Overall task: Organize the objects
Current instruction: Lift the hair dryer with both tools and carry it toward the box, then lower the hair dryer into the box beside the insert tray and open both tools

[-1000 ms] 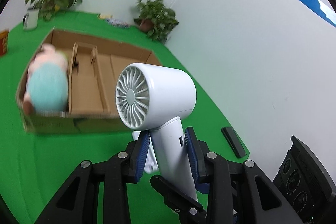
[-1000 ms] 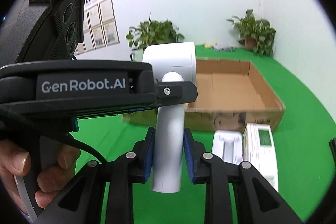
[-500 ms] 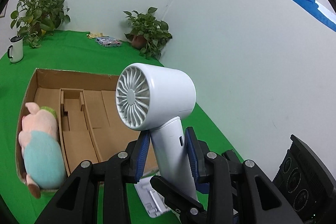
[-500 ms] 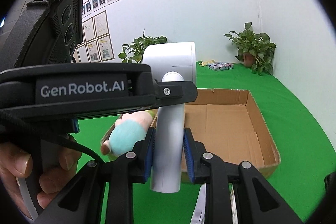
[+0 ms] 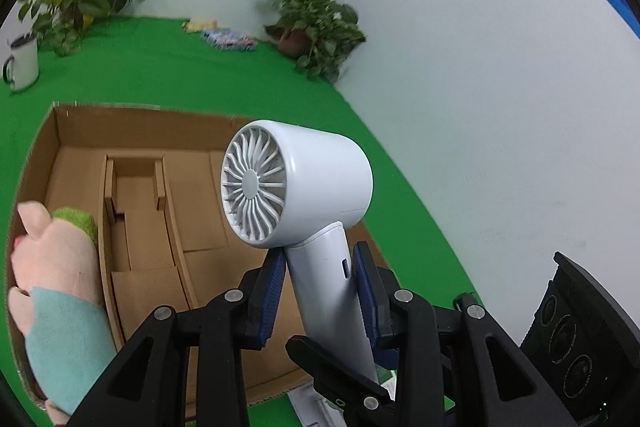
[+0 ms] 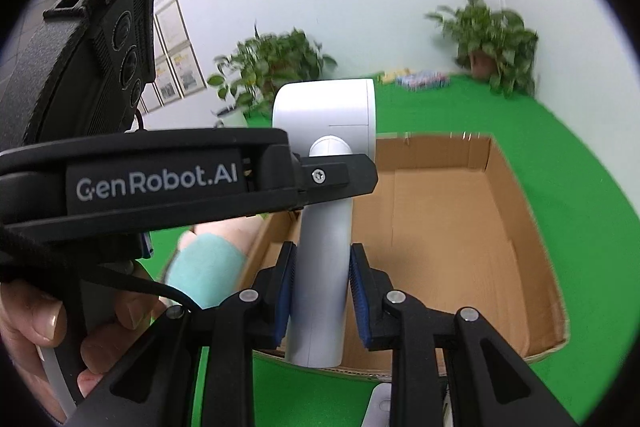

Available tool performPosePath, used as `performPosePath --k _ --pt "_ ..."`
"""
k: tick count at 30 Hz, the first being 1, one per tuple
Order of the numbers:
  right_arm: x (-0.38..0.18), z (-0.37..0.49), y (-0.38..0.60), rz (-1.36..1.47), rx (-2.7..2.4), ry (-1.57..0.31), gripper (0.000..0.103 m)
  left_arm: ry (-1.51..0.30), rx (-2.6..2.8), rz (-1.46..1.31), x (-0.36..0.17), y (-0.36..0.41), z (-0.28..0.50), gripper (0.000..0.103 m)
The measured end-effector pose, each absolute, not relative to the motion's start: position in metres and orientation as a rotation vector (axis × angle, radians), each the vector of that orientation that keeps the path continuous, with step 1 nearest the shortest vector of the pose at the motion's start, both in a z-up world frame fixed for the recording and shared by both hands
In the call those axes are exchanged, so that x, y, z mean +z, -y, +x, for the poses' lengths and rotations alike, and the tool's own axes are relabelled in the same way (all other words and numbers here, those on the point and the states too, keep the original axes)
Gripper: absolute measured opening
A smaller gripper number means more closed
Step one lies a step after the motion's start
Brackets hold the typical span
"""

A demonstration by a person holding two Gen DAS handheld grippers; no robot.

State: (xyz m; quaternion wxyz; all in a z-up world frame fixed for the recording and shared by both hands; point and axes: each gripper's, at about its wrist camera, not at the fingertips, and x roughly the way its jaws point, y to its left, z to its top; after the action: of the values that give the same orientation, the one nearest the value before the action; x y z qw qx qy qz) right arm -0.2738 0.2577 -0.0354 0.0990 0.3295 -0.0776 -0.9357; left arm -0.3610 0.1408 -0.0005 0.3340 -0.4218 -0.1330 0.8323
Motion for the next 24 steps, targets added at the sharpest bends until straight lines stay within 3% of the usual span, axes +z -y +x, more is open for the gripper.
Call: performPosePath --k 11,24 --pt "-0.101 -0.299 -0.258 1.2 -2.634 0.331 0.025 0.385 2.129 -1.33 -0.094 -0.146 -0.404 0.031" --pt "-0.127 -0.31 -0.267 1.312 -2.561 0.455 0.024 0.387 2.112 -1.41 -0.118 -0.144 -0.414 0.031"
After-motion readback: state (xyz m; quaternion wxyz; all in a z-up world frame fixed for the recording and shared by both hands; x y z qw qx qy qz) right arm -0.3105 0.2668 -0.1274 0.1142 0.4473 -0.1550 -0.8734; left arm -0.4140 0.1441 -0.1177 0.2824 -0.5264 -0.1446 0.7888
